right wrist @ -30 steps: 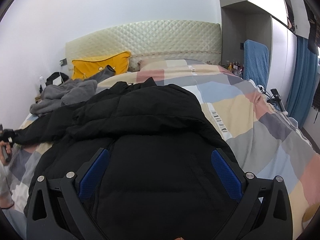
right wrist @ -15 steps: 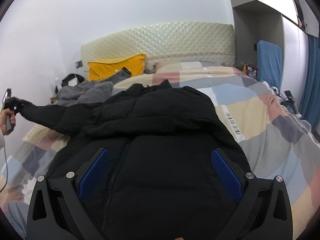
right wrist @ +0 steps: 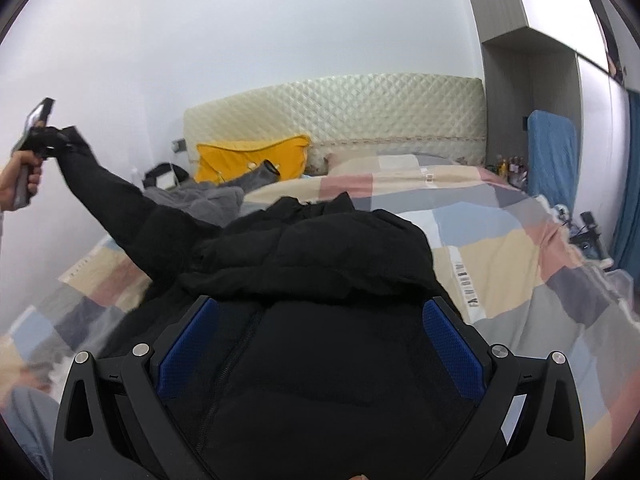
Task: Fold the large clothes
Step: 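Grasp the sleeve cuff with the left gripper and lift it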
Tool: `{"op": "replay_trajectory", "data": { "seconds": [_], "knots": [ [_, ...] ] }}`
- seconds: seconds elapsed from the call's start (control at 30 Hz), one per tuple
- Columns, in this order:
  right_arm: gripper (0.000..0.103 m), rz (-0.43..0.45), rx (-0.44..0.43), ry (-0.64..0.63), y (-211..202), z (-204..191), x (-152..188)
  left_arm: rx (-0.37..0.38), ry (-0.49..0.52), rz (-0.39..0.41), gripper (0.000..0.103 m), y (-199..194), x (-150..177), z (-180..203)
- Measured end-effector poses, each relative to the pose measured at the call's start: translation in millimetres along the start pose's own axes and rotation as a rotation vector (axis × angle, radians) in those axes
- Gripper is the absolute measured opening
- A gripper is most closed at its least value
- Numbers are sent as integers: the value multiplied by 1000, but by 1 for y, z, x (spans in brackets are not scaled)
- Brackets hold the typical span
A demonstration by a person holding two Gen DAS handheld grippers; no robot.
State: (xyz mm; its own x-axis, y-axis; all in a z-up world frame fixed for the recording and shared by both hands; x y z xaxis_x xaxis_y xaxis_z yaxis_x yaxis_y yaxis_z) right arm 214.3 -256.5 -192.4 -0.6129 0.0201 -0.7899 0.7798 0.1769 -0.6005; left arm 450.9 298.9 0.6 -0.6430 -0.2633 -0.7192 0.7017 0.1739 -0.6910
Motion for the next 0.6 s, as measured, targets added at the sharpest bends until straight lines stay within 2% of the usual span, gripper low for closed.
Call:
{"op": "replay_trajectory", "data": {
  "seconds": [0.1, 0.23, 0.43, 0.6],
  "knots": [
    [103, 19, -22, 23, -6, 11, -2, 29, 53, 7, 17, -21, 0, 45],
    [103, 46, 4, 33, -19, 31, -4, 65, 114, 37, 17, -46, 1, 93],
    [103, 76, -24, 143, -35, 75, -3, 160, 192, 53, 17, -71, 18, 175],
    [103, 86, -21, 126, -41, 78, -1, 229, 264, 46, 17, -79, 35, 245]
  ]
}}
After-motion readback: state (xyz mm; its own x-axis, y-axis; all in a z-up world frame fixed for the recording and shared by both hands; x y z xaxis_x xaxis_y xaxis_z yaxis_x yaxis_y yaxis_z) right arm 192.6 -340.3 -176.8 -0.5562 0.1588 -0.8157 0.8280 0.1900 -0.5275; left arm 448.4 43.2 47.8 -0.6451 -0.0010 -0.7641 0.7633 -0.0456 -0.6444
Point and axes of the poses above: each gripper's, at about its wrist camera, not at the fingertips, and y roughly the way its jaws point, z to its right, x to its underside, the point moved 4 cm from there along y, roughly the way its jaws point, and after that the axes turned 13 degrees about -z, right-handed, at the moved point
